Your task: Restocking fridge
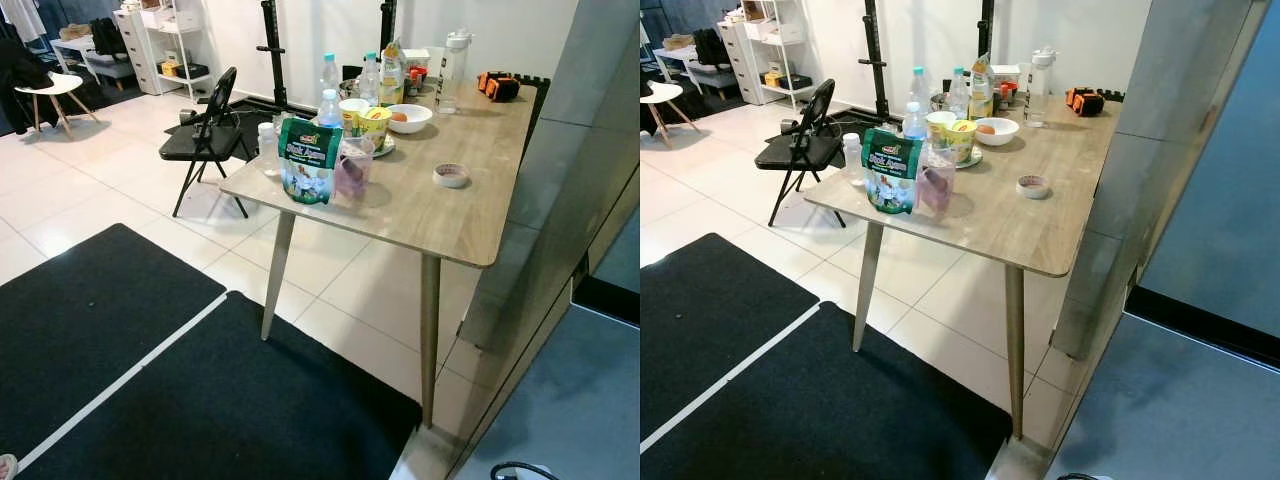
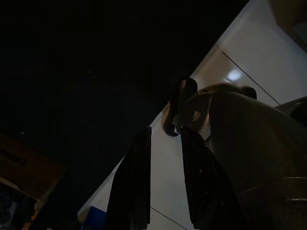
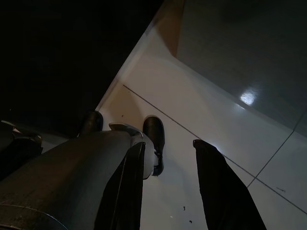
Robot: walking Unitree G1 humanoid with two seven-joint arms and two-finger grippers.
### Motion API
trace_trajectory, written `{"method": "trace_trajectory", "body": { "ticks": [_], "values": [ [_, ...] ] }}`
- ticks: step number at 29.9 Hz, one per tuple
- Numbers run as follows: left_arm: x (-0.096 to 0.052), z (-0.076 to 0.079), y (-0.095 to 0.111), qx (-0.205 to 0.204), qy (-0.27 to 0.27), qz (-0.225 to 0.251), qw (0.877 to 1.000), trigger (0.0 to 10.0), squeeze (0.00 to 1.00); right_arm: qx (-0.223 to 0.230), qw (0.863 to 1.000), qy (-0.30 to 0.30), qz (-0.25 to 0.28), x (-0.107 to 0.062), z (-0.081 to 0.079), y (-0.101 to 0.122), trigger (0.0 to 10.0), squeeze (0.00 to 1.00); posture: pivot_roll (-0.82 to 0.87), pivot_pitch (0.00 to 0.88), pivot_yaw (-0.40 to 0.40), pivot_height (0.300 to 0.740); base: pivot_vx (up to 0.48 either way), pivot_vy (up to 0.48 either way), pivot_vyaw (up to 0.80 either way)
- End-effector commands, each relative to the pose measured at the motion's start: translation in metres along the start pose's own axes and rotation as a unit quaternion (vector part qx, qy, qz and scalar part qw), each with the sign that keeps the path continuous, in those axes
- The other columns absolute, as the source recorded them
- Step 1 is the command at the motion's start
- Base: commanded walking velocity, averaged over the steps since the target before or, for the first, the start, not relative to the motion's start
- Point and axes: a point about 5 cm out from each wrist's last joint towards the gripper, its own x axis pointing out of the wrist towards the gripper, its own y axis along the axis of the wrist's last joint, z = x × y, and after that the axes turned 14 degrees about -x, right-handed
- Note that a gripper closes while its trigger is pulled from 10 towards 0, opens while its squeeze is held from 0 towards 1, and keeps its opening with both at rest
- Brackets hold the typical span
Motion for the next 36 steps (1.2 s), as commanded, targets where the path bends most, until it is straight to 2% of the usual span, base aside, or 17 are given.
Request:
{"method": "trace_trajectory", "body": {
  "ticks": [1, 14, 36],
  "values": [
    [-0.0013, -0.0031, -0.007, 0.006, 0.007, -0.017, 1.0, 10.0, 0.0, 0.005, 1.0, 0.001, -0.002, -0.0001, -0.001, -0.0013, 10.0, 0.0, -0.07, 0.04, -0.008, 0.74, -0.326, 0.0, 0.0],
    [-0.0012, -0.0027, -0.0084, 0.017, 0.01, -0.02, 1.0, 10.0, 0.0, 0.007, 1.0, 0.003, -0.001, 0.0, -0.0017, -0.0016, 10.0, 0.0, -0.08, 0.042, -0.007, 0.74, -0.361, 0.0, 0.0],
    [-0.0011, -0.0017, -0.0093, 0.012, 0.008, -0.02, 1.0, 10.0, 0.0, 0.003, 1.0, 0.011, 0.001, 0.0002, -0.0035, -0.0013, 10.0, 0.0, -0.08, 0.041, -0.007, 0.74, -0.376, 0.0, 0.0]
  ]
}}
